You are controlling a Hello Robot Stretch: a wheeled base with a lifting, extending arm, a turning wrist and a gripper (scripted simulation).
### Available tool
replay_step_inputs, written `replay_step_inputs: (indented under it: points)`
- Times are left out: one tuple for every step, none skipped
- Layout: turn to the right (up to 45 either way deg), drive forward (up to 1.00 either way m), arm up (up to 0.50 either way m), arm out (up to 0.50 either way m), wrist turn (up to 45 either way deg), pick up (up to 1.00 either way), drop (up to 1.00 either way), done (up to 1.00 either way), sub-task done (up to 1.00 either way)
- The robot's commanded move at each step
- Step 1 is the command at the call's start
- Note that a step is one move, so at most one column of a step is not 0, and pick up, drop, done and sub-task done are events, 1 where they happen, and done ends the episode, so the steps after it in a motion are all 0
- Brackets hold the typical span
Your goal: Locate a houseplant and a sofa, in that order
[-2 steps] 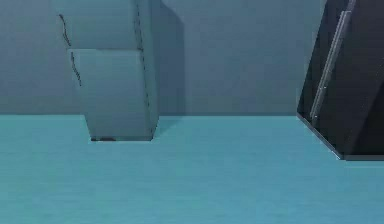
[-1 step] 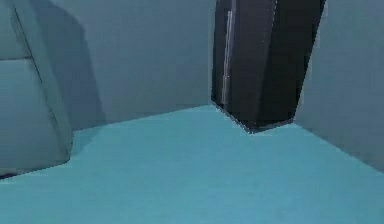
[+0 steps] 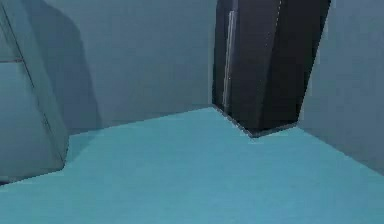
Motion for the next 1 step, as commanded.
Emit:
replay_step_inputs:
  points:
    - [45.0,0.00,0.00,0.00,0.0,0.00,0.00,0.00,0.00]
